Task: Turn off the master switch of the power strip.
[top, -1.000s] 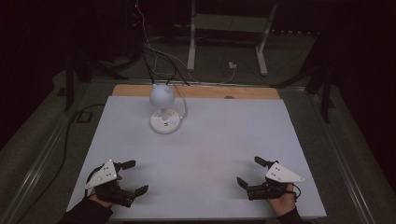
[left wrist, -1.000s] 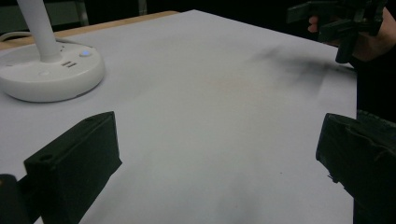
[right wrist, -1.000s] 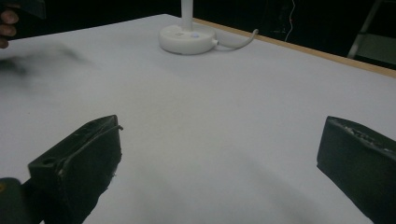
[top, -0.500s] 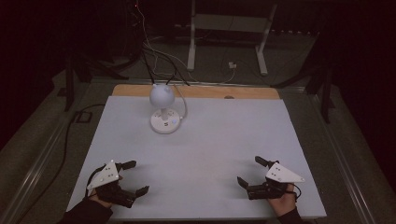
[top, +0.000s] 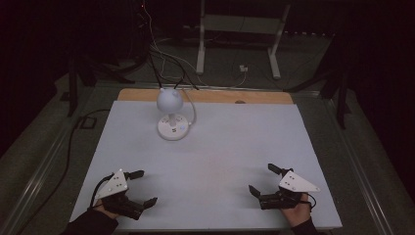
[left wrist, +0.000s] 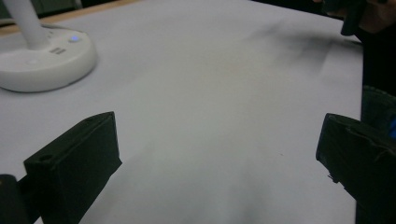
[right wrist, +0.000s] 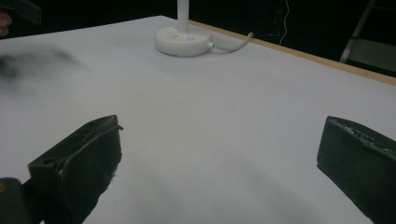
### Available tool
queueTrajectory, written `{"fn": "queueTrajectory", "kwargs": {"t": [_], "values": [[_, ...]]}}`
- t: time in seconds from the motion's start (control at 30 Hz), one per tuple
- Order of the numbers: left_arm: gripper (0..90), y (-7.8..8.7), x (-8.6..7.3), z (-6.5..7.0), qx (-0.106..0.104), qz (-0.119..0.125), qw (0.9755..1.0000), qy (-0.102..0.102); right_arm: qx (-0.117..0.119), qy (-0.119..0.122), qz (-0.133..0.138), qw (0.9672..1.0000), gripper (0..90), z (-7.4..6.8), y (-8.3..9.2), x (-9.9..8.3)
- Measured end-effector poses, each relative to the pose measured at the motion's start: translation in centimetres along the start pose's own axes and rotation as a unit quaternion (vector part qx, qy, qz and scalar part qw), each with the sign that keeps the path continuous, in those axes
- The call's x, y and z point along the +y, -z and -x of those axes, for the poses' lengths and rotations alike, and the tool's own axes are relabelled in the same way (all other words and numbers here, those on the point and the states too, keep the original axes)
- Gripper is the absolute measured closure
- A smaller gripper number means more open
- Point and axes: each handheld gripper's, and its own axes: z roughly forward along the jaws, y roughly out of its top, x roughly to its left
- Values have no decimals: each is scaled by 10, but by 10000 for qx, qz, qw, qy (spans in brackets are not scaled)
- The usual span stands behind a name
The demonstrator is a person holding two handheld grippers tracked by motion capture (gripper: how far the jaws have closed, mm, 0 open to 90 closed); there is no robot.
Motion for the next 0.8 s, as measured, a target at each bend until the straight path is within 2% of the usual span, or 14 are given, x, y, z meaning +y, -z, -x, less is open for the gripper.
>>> {"fn": "queueTrajectory", "kwargs": {"t": [0.17,0.43,0.63,0.8], "values": [[1,-1,3,3,-7,-79,10000,-15,2,-42,23,10000,0,0,1,0],[1,-1,9,7,-22,-38,10000,-29,20,-41,24,10000,0,-1,1,0],[1,-2,14,11,-46,-25,10000,-38,55,-114,151,9998,0,-1,3,2],[1,-4,17,12,-39,-27,10000,-65,31,-67,75,9999,0,-2,2,1]]}}
